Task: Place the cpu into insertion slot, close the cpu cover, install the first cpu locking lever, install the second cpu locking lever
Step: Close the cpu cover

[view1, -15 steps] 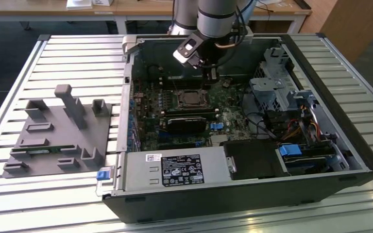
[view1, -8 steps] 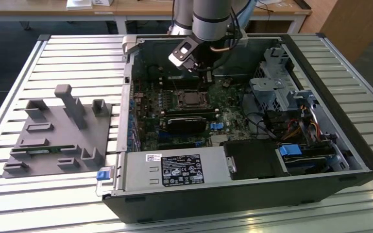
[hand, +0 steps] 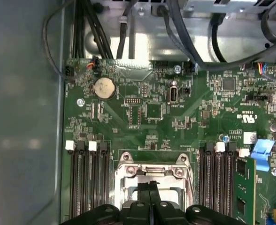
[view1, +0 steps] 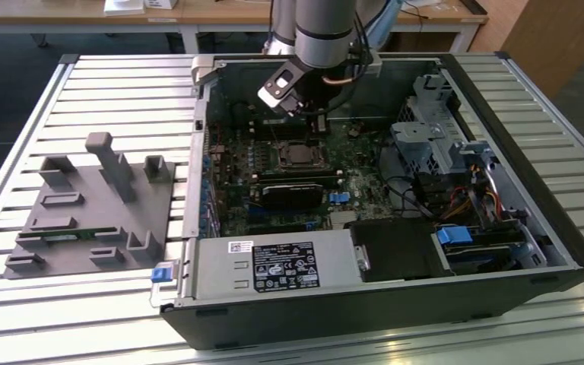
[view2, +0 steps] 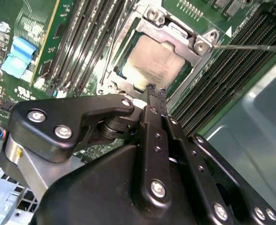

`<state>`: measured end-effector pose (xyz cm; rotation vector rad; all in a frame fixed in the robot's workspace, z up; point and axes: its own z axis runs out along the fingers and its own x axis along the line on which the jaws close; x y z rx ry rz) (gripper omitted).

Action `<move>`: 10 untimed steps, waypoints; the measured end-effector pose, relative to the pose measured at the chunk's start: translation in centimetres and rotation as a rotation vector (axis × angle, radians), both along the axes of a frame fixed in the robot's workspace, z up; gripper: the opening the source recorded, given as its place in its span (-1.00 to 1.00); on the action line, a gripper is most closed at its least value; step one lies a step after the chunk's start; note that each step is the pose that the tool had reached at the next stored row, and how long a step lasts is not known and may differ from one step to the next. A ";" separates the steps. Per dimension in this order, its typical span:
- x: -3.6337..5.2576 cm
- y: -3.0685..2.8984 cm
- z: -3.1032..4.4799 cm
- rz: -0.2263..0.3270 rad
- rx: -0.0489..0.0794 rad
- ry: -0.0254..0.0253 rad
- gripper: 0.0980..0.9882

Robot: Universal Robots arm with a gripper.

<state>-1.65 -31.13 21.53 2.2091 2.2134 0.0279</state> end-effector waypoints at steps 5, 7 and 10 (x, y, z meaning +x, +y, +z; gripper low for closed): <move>-0.51 -0.39 -0.23 0.000 0.000 0.0020 -0.98; -0.94 -0.40 -0.29 0.000 0.000 0.0021 -0.98; -1.54 -0.40 -0.39 0.000 0.000 0.0021 -0.98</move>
